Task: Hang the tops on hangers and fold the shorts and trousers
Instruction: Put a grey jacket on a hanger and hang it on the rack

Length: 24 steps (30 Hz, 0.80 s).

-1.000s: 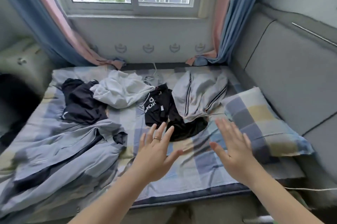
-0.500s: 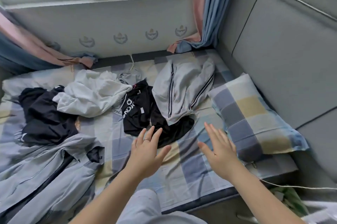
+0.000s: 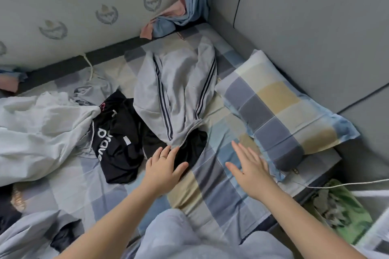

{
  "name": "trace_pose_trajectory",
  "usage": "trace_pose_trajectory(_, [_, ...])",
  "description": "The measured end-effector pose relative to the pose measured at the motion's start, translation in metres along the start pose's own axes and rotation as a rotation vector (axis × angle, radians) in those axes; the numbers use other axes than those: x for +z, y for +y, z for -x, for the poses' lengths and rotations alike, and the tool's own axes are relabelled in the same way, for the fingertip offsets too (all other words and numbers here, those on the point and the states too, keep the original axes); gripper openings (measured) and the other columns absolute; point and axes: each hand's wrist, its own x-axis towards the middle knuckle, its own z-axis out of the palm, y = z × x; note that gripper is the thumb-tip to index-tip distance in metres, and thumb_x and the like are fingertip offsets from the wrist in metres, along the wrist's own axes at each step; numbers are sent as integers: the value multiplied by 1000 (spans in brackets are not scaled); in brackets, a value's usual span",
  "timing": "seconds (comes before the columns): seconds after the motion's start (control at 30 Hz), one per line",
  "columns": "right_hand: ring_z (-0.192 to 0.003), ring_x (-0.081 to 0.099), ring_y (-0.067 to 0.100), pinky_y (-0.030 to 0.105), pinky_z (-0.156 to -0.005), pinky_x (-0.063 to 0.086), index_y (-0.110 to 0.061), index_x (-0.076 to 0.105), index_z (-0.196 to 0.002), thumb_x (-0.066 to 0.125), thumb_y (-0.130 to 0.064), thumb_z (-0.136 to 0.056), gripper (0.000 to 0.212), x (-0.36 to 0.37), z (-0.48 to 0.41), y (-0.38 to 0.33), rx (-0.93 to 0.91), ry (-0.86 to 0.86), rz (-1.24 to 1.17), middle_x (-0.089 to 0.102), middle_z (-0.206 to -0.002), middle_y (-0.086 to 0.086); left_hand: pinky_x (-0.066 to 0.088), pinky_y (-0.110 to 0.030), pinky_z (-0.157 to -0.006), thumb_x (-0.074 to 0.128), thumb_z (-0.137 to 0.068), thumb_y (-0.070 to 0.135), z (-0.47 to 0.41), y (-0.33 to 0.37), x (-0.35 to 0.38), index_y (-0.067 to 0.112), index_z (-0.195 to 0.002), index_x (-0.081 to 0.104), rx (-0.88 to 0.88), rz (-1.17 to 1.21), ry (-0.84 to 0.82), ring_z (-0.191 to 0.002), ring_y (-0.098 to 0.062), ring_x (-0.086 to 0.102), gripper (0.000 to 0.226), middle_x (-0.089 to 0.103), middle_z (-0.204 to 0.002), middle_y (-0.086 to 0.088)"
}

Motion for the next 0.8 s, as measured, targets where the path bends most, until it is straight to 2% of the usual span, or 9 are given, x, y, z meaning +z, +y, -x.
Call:
trace_pose_trajectory(0.13, [-154,0,14,49,-122,7,-42,-1,-158,30,-59,-103,66,8,-61,-22,74,-126,114,1,-168,-13,14,-46,-121,33,-99,65,-44,-38,-2,36,-158,17,-9,-13,-119,-154,-23,4,68,14,-167,3])
trace_pose_trajectory(0.3, [-153,11,15,47,-119,16,-38,6,-159,34,-53,-104,64,-2,-124,-26,60,-151,192,13,-167,-10,16,-46,-120,33,-99,66,-82,-60,0,33,-158,19,-81,16,-148,-154,-24,8,69,17,-167,2])
trace_pose_trajectory(0.53, [-148,24,18,45,-113,27,-34,10,-159,44,-45,-102,68,35,-249,5,-72,-203,374,26,-163,-8,19,-47,-119,36,-98,65,-160,-74,63,31,-158,19,-191,55,-154,-153,-25,9,71,17,-166,1])
trace_pose_trajectory(0.67, [-149,20,21,48,-115,27,-33,12,-159,58,-35,-97,77,92,-341,22,-205,-218,463,22,-164,-2,23,-49,-117,43,-98,59,-223,-85,112,29,-157,17,-215,75,-107,-151,-29,12,71,17,-166,-3])
trace_pose_trajectory(0.73, [-152,12,24,50,-116,24,-35,11,-158,62,-27,-95,82,115,-382,32,-217,-195,514,13,-167,2,27,-52,-115,49,-98,52,-255,-88,131,27,-156,19,-200,47,-43,-149,-34,15,70,15,-165,-6])
trace_pose_trajectory(0.8, [-154,3,27,49,-118,20,-39,10,-158,64,-18,-92,88,136,-413,40,-230,-165,590,3,-168,3,35,-54,-106,56,-97,41,-282,-88,144,26,-150,26,-194,52,40,-141,-39,27,63,17,-162,-9])
